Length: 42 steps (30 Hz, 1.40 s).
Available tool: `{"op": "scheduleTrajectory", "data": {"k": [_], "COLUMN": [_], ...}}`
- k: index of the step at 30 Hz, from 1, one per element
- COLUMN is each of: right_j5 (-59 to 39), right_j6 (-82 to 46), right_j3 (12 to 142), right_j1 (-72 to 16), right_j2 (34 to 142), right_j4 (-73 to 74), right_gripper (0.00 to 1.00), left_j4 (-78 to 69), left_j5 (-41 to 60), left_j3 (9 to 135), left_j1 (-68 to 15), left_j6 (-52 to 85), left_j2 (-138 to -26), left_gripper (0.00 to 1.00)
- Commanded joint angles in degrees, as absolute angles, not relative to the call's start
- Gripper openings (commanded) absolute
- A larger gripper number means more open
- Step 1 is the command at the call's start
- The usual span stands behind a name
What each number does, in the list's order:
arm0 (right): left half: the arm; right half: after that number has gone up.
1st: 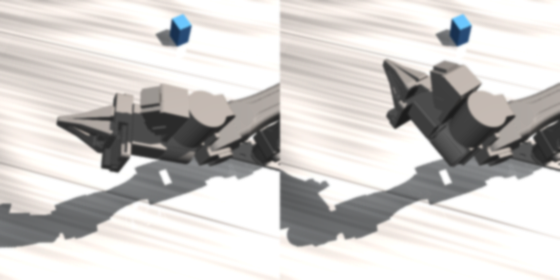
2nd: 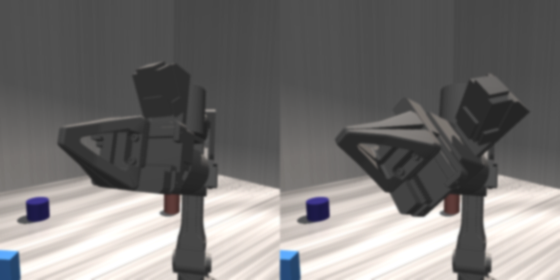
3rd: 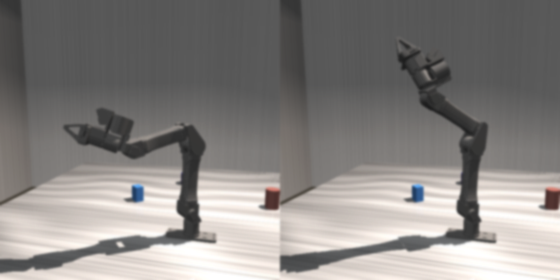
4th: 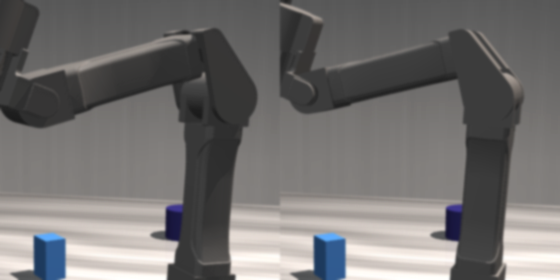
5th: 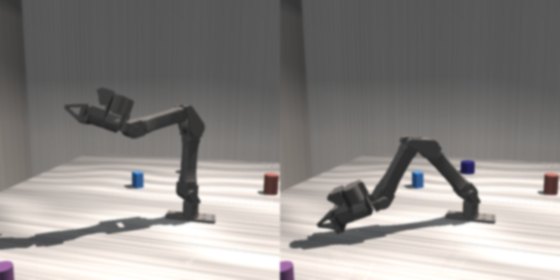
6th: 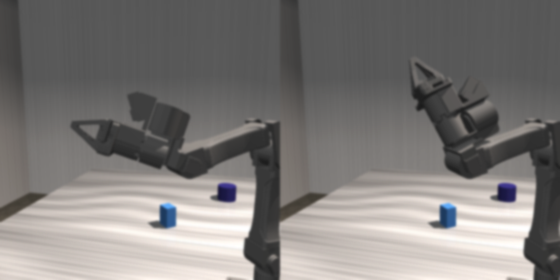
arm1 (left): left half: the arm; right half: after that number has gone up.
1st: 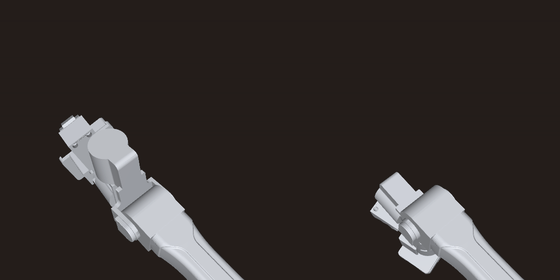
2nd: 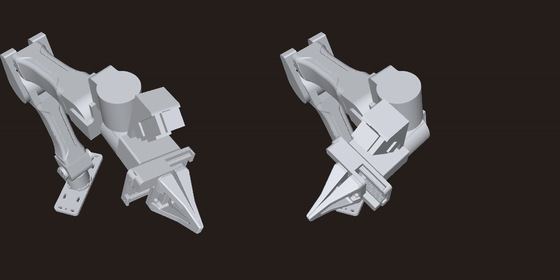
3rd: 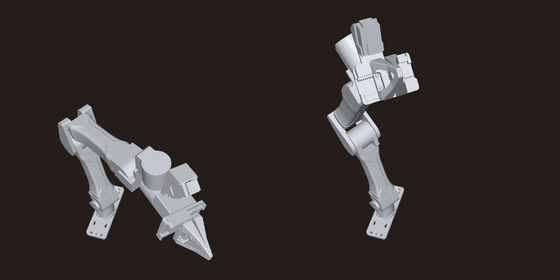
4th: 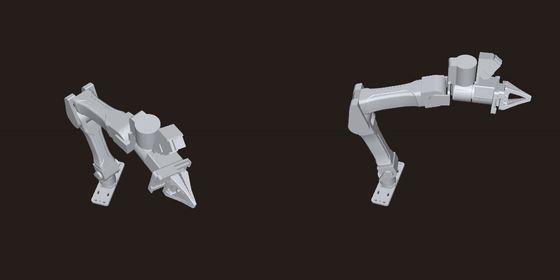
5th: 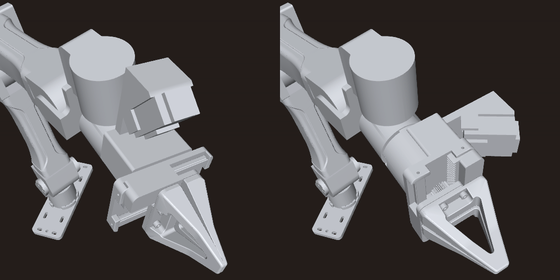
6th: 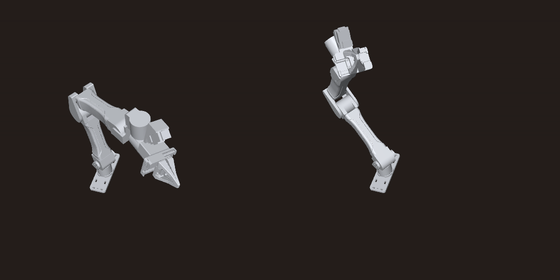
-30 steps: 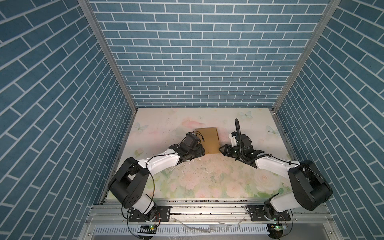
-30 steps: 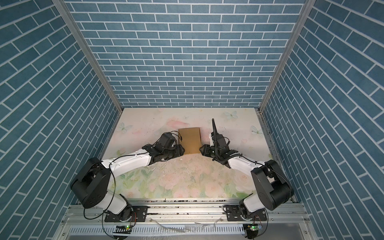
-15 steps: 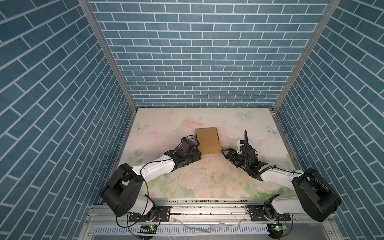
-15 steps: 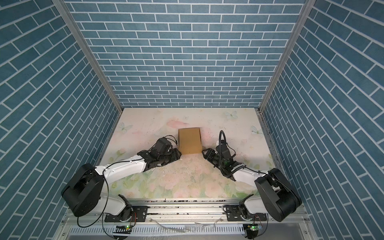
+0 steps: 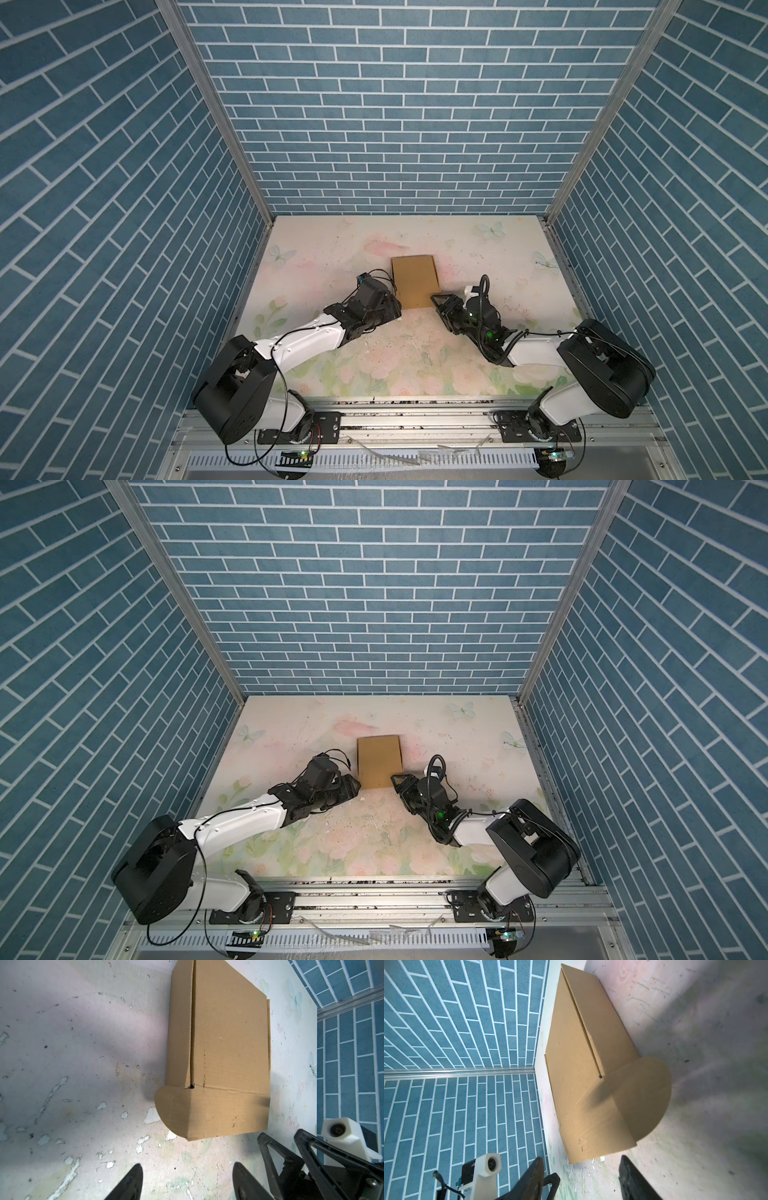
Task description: Fold the paper box
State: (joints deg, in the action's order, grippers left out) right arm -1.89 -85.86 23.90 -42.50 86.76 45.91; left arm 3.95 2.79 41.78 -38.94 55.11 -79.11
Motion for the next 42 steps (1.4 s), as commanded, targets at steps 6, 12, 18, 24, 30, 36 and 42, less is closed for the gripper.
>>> {"op": "scheduleTrajectory", "data": {"k": [6,12,18,24,30,36,42], "right_j5": [2.45,3.07,3.69,3.65,3.09,2.61,0.42], "right_j6": [-92.2,-96.13,-97.92,-94.89,-95.41,-95.33,-88.77], "right_j3": [25.64,27.86,30.3,32.55,32.05,31.03,29.94], "right_j1": [-45.33,-46.4,-46.73,-46.93,-47.11,-47.09,-47.2], "right_j2": [90.63,97.43,102.27,97.68,98.69,99.04,94.18], "right_j4": [50.39,56.84,64.14,57.84,57.78,57.81,48.0], "right_gripper": [0.6,0.61,0.69,0.71,0.7,0.7,0.7], "left_j4": [3.55,3.95,4.55,4.66,3.87,4.02,5.23], "left_j5": [2.03,1.95,1.7,1.58,2.11,1.82,1.28], "left_j3": [40.27,40.43,40.52,40.6,40.56,40.17,40.25], "left_j1": [-39.02,-38.97,-38.86,-38.6,-38.59,-38.58,-38.5], "left_j6": [55.02,54.94,54.67,54.49,54.58,54.83,54.69], "left_j2": [-77.46,-77.09,-76.62,-76.68,-77.78,-77.39,-76.44], "left_gripper": [0.71,0.71,0.71,0.71,0.71,0.71,0.71]}}
